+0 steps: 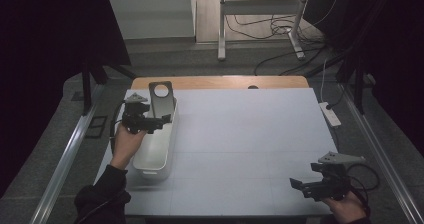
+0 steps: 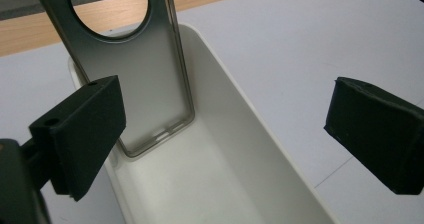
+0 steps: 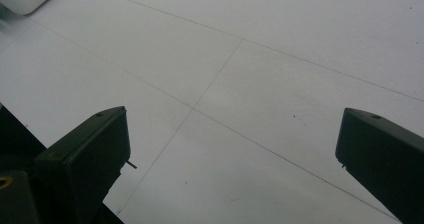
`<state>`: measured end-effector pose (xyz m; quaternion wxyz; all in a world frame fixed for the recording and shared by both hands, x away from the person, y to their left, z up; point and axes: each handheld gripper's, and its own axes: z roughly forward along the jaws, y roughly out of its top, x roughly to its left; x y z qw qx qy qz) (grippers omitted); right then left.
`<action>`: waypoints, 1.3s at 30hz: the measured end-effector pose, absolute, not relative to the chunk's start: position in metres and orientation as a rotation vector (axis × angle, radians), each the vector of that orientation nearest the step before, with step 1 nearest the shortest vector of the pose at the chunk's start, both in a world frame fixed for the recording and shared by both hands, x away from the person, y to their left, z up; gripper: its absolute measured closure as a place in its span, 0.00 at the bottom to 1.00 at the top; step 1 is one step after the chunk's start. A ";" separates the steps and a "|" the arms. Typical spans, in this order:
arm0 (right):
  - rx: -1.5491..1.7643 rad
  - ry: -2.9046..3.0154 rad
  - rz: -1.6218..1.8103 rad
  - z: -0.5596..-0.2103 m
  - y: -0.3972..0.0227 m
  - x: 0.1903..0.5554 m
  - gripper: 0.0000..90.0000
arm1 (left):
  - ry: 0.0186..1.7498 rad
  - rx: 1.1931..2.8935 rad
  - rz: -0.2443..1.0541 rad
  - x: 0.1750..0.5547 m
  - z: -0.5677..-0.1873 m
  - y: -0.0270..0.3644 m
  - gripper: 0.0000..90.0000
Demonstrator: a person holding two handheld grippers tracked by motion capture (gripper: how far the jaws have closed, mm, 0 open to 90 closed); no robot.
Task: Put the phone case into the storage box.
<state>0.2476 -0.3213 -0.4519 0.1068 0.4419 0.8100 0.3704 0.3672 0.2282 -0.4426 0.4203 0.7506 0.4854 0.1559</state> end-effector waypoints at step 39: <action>1.276 2.393 1.099 -0.451 -0.320 0.246 0.02 | 1.183 1.908 0.375 0.338 -0.447 0.224 0.03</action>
